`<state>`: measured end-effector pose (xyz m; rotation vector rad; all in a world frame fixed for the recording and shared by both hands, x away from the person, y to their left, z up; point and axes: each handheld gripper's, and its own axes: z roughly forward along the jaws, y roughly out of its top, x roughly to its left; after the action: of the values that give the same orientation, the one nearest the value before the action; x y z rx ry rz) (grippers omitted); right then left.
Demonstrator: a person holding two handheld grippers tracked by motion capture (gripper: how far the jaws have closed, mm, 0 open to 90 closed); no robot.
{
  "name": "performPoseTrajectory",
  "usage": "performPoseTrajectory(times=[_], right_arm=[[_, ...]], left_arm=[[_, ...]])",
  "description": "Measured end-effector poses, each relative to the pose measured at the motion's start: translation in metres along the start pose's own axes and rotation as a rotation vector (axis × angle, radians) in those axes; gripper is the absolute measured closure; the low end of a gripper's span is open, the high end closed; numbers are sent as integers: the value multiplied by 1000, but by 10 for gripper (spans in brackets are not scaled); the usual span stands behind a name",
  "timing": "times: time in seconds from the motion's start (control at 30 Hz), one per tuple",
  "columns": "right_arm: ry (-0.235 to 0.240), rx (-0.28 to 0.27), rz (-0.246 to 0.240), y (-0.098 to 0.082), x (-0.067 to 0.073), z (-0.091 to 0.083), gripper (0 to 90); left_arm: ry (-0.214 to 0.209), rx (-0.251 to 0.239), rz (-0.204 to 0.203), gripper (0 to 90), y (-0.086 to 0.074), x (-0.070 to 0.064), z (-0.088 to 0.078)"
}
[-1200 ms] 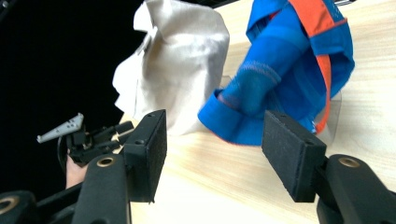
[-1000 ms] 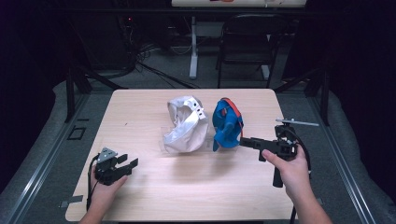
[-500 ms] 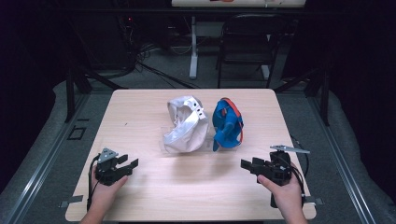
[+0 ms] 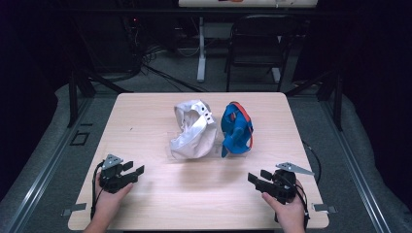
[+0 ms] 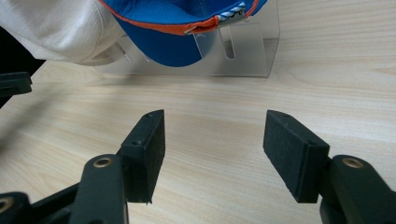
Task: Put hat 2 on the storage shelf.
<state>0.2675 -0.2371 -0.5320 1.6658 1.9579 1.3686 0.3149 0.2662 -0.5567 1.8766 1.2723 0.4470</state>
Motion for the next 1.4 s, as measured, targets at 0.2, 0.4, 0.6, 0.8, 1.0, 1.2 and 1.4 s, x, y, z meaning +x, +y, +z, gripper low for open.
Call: performPoseTrajectory(times=[0.2, 0.4, 0.6, 0.8, 1.0, 1.2, 1.4], right_arm=[[-26, -6, -43, -12, 1, 6, 392], [-26, -21, -38, -14, -2, 8, 392], [-26, -30, -18, -15, -6, 11, 392], [-19, -26, -13, -16, -8, 13, 392], [-26, -15, -36, -16, -8, 15, 391], [-36, -24, -27, -16, -12, 16, 390], [-58, -40, 4, -16, -20, 13, 392]], left_arm=[[-3, -6, 1, 464, 0, -1, 1], [-11, 3, 7, 464, -1, -1, 3], [-21, 13, 12, 463, -1, -3, 5], [-18, 24, 18, 462, -2, -4, 6], [-15, 29, 22, 459, -2, -6, 8], [-10, 28, 23, 458, -2, -7, 10], [-33, 20, 41, 460, 0, -14, 10]])
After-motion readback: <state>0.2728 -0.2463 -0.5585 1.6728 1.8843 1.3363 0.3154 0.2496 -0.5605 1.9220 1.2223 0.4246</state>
